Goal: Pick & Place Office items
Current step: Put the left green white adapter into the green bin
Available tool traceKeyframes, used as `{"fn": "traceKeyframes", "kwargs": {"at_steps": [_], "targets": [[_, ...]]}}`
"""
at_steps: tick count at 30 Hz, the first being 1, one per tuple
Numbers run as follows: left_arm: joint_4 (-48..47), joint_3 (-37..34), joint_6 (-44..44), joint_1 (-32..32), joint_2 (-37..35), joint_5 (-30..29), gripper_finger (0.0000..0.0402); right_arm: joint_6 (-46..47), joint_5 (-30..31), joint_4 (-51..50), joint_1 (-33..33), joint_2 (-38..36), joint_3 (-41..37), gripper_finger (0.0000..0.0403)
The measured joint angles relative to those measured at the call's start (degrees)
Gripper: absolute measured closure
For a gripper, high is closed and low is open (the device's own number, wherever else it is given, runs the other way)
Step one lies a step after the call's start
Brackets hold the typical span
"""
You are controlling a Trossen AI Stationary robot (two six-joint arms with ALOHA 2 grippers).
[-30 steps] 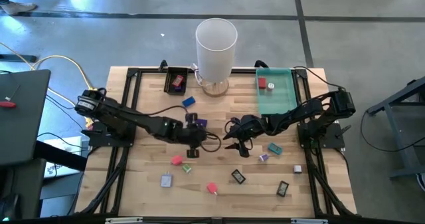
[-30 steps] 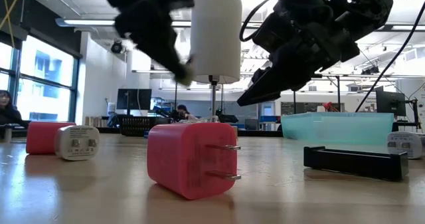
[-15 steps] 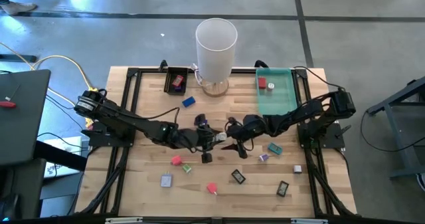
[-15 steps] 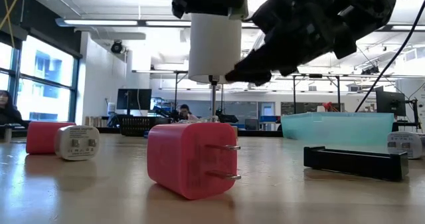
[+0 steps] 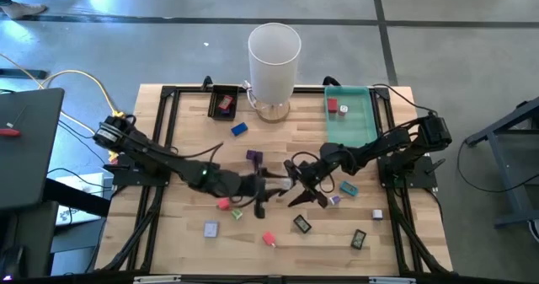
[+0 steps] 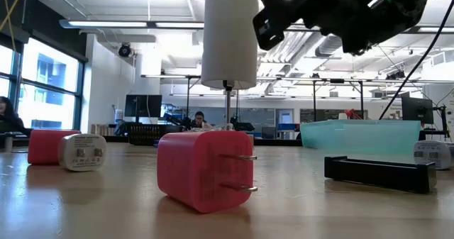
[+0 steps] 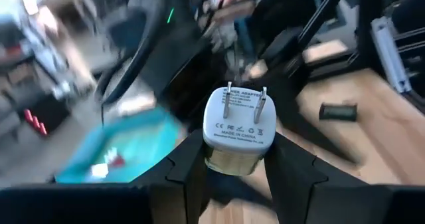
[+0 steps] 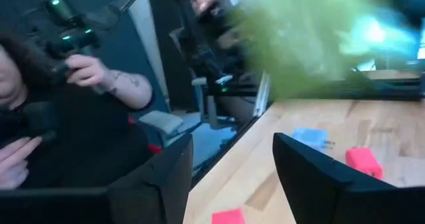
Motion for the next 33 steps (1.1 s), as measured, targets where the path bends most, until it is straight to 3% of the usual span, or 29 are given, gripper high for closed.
{"fn": "traceKeyframes", "kwargs": {"at_steps": [4,10,15,25,33], "targets": [[5.66,0.00,7.73,-3.44,0.00,-1.62,0.0282,2.87,4.23,3.58,-0.10,0.00,0.00,0.0207],[10.23,0.00,12.91,-5.63,0.00,-2.94,0.0282,6.60,0.57,15.38,0.33,0.00,0.00,0.0207],[14.66,0.00,17.29,-6.72,0.00,-3.49,0.0282,7.32,1.17,20.74,1.38,0.00,0.00,0.0207],[17.74,0.00,18.20,-5.87,0.00,-0.95,0.0282,7.85,10.04,24.77,2.57,0.00,0.00,0.0207],[18.34,0.00,16.79,-3.05,0.00,2.86,0.0282,8.67,8.78,27.06,3.15,0.00,0.00,0.0207]]}}
